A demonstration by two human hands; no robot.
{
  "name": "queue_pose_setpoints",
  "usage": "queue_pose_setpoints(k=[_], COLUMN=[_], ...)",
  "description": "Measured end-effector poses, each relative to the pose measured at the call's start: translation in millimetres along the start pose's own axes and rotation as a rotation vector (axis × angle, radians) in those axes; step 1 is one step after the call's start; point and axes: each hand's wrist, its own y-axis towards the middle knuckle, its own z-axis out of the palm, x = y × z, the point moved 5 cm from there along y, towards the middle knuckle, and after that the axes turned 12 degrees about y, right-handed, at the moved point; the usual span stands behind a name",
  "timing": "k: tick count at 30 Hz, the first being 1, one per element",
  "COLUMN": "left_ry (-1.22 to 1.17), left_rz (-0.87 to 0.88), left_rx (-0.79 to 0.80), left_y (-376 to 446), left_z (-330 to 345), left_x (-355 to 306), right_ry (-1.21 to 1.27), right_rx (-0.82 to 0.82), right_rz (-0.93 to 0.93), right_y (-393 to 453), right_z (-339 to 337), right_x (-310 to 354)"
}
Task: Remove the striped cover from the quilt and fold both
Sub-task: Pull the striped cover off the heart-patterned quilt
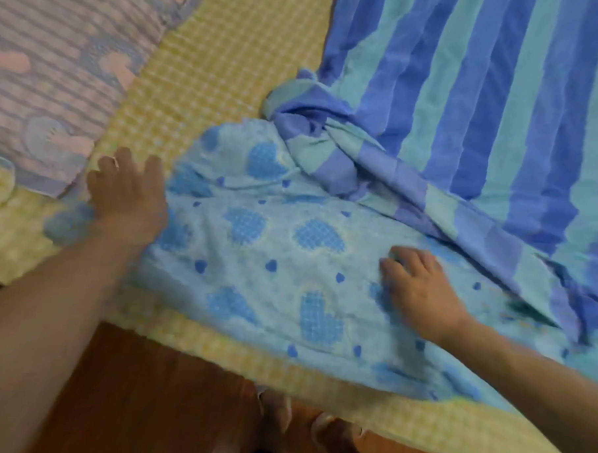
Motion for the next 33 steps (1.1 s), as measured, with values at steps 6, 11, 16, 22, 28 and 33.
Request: queue_pose_setpoints(k=[6, 11, 16, 22, 28, 33], left_ry=[-0.233, -0.186, -0.132, -0.172, 0.086, 0.245], left_rz=[0.664, 1.045, 1.099, 0.871, 0.920, 1.067], left_rx=[0.147, 0.310, 0.346, 0.046, 0.036, 0.017], left_y=[-186, -322, -386, -374, -345, -358], left_z=[19, 24, 13, -22, -43, -98], left_x=[-240, -374, -464, -594, -670, -637], right_ry=[-0.010, 0.223, 0.564, 0.397, -0.068, -0.244], right_rx=[0.290, 0.085, -0.106, -0.404, 0.002, 0.407], right_rz=[0.379, 0.801, 1.097, 0.731, 0.235, -0.078], right_y=[-182, -277, -344, -346, -289, -306], right_z=[16, 8, 21, -17, -39, -46], right_x=[-99, -180, -255, -327, -386, -368])
